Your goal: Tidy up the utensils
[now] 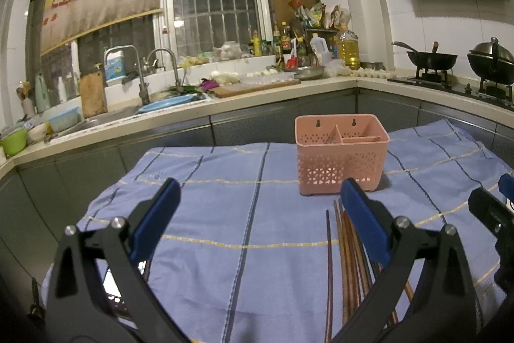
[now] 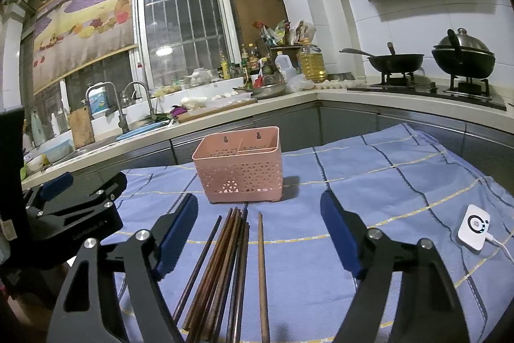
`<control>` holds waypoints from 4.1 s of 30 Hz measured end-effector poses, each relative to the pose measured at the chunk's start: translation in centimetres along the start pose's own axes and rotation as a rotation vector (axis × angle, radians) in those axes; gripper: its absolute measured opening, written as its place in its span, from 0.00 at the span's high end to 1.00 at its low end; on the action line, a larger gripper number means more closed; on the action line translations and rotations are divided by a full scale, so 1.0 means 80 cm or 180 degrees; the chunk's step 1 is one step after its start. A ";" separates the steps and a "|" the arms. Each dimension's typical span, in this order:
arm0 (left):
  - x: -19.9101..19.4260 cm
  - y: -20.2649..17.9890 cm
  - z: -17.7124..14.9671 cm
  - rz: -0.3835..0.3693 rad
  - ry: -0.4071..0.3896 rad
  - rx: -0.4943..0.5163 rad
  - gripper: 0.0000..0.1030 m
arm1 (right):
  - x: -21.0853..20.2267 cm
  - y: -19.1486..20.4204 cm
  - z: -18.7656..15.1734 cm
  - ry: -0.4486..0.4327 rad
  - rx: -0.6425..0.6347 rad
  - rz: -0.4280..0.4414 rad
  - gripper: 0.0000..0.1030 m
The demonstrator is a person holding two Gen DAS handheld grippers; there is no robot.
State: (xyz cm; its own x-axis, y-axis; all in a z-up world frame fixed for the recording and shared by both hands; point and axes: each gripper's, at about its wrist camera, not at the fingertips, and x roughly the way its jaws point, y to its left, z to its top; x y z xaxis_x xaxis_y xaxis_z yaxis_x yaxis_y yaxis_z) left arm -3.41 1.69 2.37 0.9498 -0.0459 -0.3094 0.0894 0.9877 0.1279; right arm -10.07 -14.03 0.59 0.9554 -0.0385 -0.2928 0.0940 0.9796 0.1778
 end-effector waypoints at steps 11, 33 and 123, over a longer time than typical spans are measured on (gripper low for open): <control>0.057 0.022 -0.044 -0.0589 0.0948 -0.0170 0.15 | 0.049 -0.019 -0.037 0.0737 -0.0055 0.0010 0.66; 0.115 -0.053 -0.111 -0.0843 0.1774 0.0398 0.65 | 0.111 -0.017 -0.111 0.1654 -0.0625 -0.0066 0.71; 0.235 -0.024 0.154 -0.1120 0.0560 -0.0080 0.83 | 0.173 -0.026 0.145 -0.0189 0.0165 0.0904 0.44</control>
State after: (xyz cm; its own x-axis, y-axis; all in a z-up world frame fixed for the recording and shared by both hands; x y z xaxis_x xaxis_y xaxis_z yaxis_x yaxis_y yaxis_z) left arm 17.97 -2.90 7.88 0.7964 -0.3582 -0.4872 0.3909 0.9197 -0.0372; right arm 6.17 -18.88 7.07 0.9600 0.2230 -0.1692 -0.1670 0.9414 0.2931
